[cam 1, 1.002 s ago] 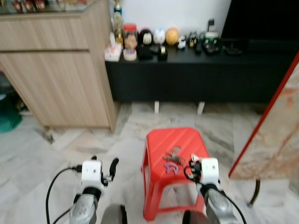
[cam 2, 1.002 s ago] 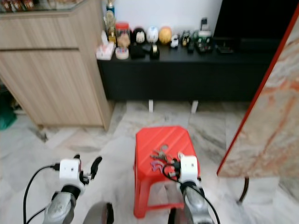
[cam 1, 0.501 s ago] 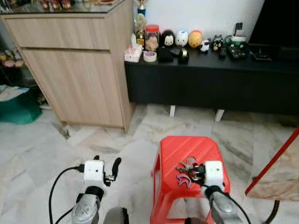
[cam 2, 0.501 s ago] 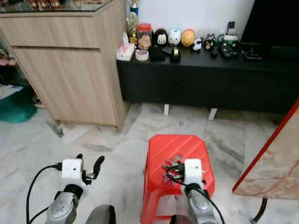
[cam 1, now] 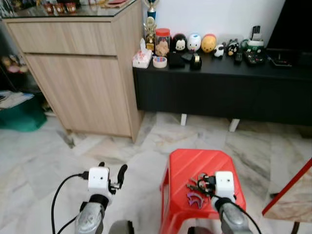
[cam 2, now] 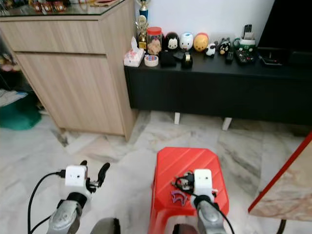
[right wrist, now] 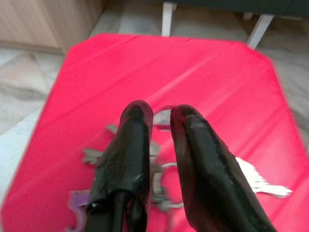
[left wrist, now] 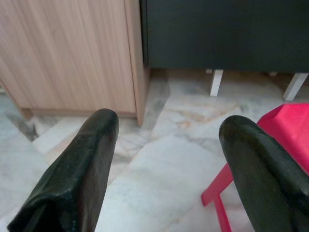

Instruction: Hang keys on a hook

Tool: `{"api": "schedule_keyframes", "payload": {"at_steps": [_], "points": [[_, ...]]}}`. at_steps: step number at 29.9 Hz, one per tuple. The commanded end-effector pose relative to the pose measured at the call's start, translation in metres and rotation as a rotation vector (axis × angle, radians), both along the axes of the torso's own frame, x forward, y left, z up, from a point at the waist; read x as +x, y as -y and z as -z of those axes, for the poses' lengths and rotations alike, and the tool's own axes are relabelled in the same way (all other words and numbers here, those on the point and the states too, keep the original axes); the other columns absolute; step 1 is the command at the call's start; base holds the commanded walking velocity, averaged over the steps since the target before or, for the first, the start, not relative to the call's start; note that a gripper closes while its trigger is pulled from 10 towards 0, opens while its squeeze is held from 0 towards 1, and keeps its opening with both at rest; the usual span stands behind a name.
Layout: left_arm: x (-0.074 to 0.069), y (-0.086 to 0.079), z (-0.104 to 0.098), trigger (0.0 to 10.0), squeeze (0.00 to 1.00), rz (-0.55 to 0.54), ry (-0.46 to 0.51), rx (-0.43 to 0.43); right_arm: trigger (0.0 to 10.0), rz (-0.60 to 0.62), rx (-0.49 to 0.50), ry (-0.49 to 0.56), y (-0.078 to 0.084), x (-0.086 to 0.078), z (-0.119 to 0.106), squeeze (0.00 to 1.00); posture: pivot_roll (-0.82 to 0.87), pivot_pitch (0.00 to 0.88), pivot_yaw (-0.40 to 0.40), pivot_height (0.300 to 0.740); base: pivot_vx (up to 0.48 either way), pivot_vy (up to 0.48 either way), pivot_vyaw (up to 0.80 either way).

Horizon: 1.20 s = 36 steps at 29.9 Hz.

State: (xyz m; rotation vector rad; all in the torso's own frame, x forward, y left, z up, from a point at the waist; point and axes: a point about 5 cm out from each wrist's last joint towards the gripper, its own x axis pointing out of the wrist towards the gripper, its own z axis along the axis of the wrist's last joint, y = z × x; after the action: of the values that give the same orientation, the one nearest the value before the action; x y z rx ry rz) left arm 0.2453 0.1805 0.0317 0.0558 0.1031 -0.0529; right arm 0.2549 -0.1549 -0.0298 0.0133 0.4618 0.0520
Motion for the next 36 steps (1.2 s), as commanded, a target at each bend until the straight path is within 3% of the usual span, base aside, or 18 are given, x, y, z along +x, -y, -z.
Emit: {"api": "schedule_keyframes", "payload": {"at_steps": [1, 10, 11, 12, 13, 26, 27, 29, 30, 36], "points": [[-0.001, -0.002, 0.001, 10.0, 0.0, -0.008, -0.008, -0.002, 10.0, 0.011, -0.015, -0.03, 0.003, 0.0, 0.002, 0.0, 0.01, 0.005, -0.018, 0.612, 0.0, 0.0, 0.0], [-0.001, -0.002, 0.001, 10.0, 0.0, -0.005, -0.013, -0.002, 10.0, -0.001, -0.034, -0.087, 0.008, 0.001, 0.004, 0.0, 0.01, 0.006, -0.015, 0.612, 0.0, 0.0, 0.0], [-0.001, -0.002, 0.001, 10.0, 0.0, -0.004, -0.013, -0.001, 10.0, -0.011, -0.032, -0.09, 0.007, 0.004, 0.003, 0.2, 0.01, 0.007, -0.014, 0.612, 0.0, 0.0, 0.0], [-0.001, -0.002, 0.001, 10.0, 0.0, -0.004, -0.013, 0.0, 10.0, -0.029, -0.032, -0.095, 0.005, 0.007, 0.001, 0.93, 0.01, 0.007, -0.014, 0.612, 0.0, 0.0, 0.0], [-0.001, -0.002, 0.001, 10.0, 0.0, -0.005, -0.014, 0.001, 10.0, -0.048, -0.041, -0.1, 0.004, 0.009, 0.0, 1.0, 0.01, 0.007, -0.013, 0.612, 0.0, 0.0, 0.0], [-0.002, -0.004, 0.0, 10.0, 0.0, -0.008, -0.013, 0.005, 10.0, -0.156, -0.141, -0.129, -0.007, 0.042, -0.023, 1.0, 0.03, 0.022, -0.009, 0.612, 0.0, 0.0, 0.0], [-0.003, -0.004, 0.0, 10.0, 0.0, -0.007, -0.013, 0.006, 10.0, -0.149, -0.149, -0.136, -0.008, 0.046, -0.026, 0.07, 0.03, 0.029, -0.007, 0.612, 0.0, 0.0, 0.0], [-0.003, -0.004, 0.0, 10.0, 0.0, -0.007, -0.013, 0.006, 10.0, -0.149, -0.152, -0.138, -0.008, 0.047, -0.026, 0.07, 0.03, 0.03, -0.007, 0.612, 0.0, 0.0, 0.0], [-0.004, -0.004, 0.0, 10.0, 0.0, -0.005, -0.014, 0.007, 10.0, -0.148, -0.152, -0.145, -0.008, 0.047, -0.026, 0.0, 0.04, 0.034, -0.006, 0.612, 0.0, 0.0, 0.0], [-0.007, -0.005, -0.001, 10.0, 0.0, 0.002, -0.017, 0.017, 10.0, -0.177, -0.158, -0.2, -0.012, 0.046, -0.024, 0.0, 0.05, 0.052, -0.003, 0.612, 0.0, 0.0, 0.0]]}}
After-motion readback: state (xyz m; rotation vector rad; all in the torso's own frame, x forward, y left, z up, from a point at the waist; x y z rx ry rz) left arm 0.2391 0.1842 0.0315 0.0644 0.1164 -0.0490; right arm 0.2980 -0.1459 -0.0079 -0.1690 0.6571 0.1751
